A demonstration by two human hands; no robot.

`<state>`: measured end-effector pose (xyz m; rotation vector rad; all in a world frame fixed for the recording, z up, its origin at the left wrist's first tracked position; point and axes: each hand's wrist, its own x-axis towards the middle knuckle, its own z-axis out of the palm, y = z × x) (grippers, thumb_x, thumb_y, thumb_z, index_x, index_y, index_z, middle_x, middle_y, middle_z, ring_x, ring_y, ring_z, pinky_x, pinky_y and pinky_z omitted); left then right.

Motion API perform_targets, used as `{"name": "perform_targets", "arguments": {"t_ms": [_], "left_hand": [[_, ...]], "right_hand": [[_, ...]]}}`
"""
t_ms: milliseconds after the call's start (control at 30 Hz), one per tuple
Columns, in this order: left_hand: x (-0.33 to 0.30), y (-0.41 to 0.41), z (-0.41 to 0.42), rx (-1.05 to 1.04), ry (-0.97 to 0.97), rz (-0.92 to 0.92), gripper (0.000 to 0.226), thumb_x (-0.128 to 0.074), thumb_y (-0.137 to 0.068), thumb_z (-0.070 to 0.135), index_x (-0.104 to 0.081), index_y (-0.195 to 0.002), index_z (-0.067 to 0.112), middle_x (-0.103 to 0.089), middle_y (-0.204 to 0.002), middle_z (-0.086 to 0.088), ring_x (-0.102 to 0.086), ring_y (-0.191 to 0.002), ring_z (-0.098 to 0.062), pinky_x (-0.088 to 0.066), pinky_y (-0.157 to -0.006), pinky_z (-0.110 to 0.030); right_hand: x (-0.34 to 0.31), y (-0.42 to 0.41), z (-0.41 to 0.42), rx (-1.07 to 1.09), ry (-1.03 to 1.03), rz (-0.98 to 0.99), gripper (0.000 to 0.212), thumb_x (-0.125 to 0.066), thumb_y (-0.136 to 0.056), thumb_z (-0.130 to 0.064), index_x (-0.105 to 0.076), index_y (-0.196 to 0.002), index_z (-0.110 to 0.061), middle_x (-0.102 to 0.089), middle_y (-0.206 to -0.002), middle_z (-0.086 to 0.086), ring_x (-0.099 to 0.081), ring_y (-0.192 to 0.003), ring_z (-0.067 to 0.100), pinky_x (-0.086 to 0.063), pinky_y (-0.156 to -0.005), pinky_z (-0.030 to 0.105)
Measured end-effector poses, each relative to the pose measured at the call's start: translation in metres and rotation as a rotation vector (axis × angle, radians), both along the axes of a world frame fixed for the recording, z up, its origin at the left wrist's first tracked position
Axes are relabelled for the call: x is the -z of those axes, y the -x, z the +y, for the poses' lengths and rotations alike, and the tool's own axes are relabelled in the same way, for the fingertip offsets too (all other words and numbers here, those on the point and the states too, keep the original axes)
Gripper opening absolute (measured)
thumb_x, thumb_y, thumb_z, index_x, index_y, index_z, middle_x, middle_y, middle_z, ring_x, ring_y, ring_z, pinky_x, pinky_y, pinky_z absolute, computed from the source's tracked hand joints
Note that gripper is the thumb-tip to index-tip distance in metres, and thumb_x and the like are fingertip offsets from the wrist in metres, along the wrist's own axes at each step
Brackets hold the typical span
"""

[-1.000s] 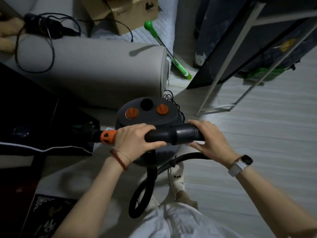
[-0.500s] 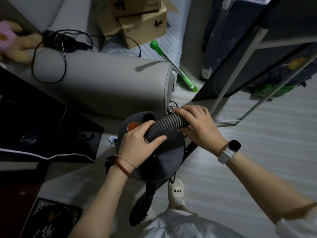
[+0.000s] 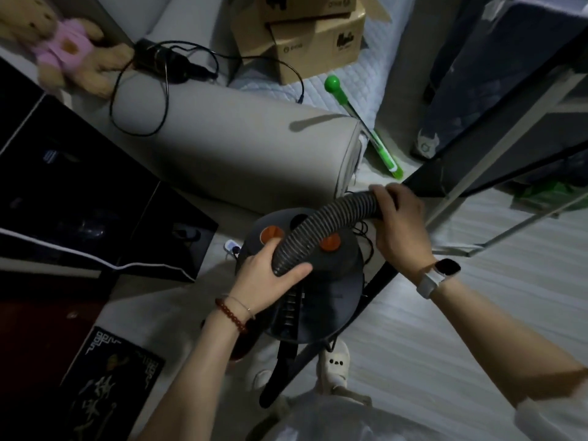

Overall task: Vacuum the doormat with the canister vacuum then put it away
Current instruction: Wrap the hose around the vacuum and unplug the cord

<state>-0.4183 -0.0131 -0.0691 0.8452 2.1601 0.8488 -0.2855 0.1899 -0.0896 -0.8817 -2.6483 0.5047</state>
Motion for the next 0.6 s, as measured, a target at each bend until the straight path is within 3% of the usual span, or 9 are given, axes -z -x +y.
{"name": "perform_targets", "arguments": {"t_ms": [67, 200, 333, 433, 533, 600], "left_hand": [[-0.002, 0.001, 0.020, -0.067, -0.101, -0.019, 0.044, -0.071, -0.075, 0.040, -0.050, -0.110, 0.022, -0.063, -0.088, 0.003, -0.064, -0.077, -0.017, -0.052, -0.072, -0.029], [-0.010, 0.015, 0.036, -0.283, -0.393, -0.153, 0.034, -0.065, -0.076, 0.041, -0.050, -0.104, 0.028, -0.060, -0.065, 0.005, -0.058, -0.049, -0.012, -0.052, -0.054, -0.028], [-0.004, 0.057, 0.011, -0.429, -0.436, -0.104, 0.014, -0.065, -0.084, 0.031, -0.054, -0.091, 0.027, -0.059, -0.053, 0.005, -0.052, -0.042, -0.011, -0.048, -0.049, -0.028], [0.005, 0.083, -0.018, -0.461, -0.399, -0.066, 0.011, -0.057, -0.089, 0.016, -0.055, -0.083, 0.025, -0.061, -0.053, 0.011, -0.053, -0.042, -0.003, -0.046, -0.047, -0.017], [0.018, 0.113, -0.050, -0.457, -0.378, -0.089, 0.008, -0.060, -0.088, 0.026, -0.056, -0.081, 0.023, -0.060, -0.053, 0.007, -0.053, -0.043, -0.008, -0.046, -0.046, -0.022], [0.026, 0.140, -0.071, -0.527, -0.366, -0.085, 0.012, -0.055, -0.091, 0.021, -0.055, -0.079, 0.019, -0.059, -0.052, 0.007, -0.053, -0.042, -0.009, -0.045, -0.045, -0.022]], "right_hand": [[-0.017, 0.019, 0.016, 0.016, -0.094, 0.054, 0.051, -0.062, -0.078, -0.004, -0.046, -0.126, -0.010, -0.051, -0.115, 0.025, -0.048, -0.102, 0.045, -0.039, -0.090, 0.052], [-0.024, 0.081, 0.039, -0.128, -0.178, 0.171, 0.044, -0.055, -0.085, -0.021, -0.049, -0.127, -0.010, -0.055, -0.119, 0.021, -0.053, -0.107, 0.040, -0.042, -0.092, 0.048], [-0.005, 0.139, 0.014, -0.240, -0.097, 0.252, 0.044, -0.057, -0.081, -0.020, -0.056, -0.122, -0.004, -0.061, -0.114, 0.021, -0.059, -0.102, 0.038, -0.048, -0.088, 0.045], [0.026, 0.154, -0.008, -0.289, -0.004, 0.172, 0.050, -0.053, -0.080, -0.017, -0.050, -0.128, -0.003, -0.057, -0.121, 0.022, -0.055, -0.107, 0.038, -0.045, -0.093, 0.045], [0.052, 0.171, -0.021, -0.218, 0.129, 0.034, 0.061, -0.043, -0.084, -0.034, -0.039, -0.138, -0.006, -0.050, -0.131, 0.022, -0.051, -0.114, 0.041, -0.041, -0.097, 0.049], [0.066, 0.184, -0.028, -0.155, 0.189, -0.074, 0.061, -0.051, -0.089, -0.030, -0.032, -0.141, -0.006, -0.047, -0.134, 0.022, -0.047, -0.120, 0.040, -0.036, -0.100, 0.046]]}}
